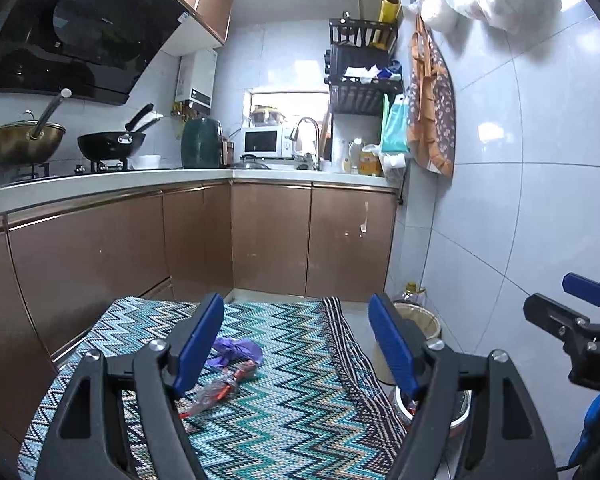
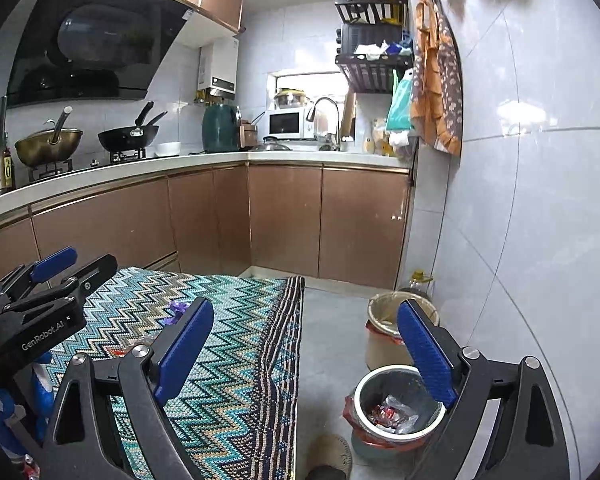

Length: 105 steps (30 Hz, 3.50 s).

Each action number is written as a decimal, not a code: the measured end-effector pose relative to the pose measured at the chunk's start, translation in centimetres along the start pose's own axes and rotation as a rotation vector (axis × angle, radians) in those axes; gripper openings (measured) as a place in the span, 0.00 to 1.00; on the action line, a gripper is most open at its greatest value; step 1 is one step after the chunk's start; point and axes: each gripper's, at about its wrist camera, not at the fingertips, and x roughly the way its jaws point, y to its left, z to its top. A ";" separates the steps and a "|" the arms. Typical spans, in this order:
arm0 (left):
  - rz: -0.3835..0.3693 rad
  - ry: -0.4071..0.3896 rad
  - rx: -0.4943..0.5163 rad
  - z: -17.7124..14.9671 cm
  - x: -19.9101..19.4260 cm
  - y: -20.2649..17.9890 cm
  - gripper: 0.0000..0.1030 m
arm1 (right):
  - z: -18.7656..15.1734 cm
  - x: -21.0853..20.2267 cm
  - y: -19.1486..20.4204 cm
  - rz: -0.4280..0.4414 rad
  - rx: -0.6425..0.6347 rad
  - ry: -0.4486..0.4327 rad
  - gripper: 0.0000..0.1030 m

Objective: Collect trash
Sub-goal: 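Move both open tools back over the remaining trash on the table, then lower both tools toward the purple glove and red-and-clear wrapper, then grasp the red-and-clear wrapper with the left tool while the right tool grasps the purple glove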

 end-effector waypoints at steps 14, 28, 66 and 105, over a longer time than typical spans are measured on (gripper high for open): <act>0.059 -0.072 0.071 0.5 -1.6 2.1 0.77 | 0.3 -0.9 1.4 -0.037 -0.008 -0.017 0.92; 0.093 -0.029 0.053 -0.4 1.0 4.6 0.80 | 0.2 2.6 2.6 -0.027 -0.021 0.032 0.92; -0.112 0.404 -0.030 -12.1 18.6 13.8 0.67 | -4.0 24.0 9.5 0.300 -0.082 0.330 0.88; -0.241 0.634 -0.120 -16.6 25.6 13.9 0.16 | -7.6 38.8 17.7 0.699 -0.042 0.558 0.01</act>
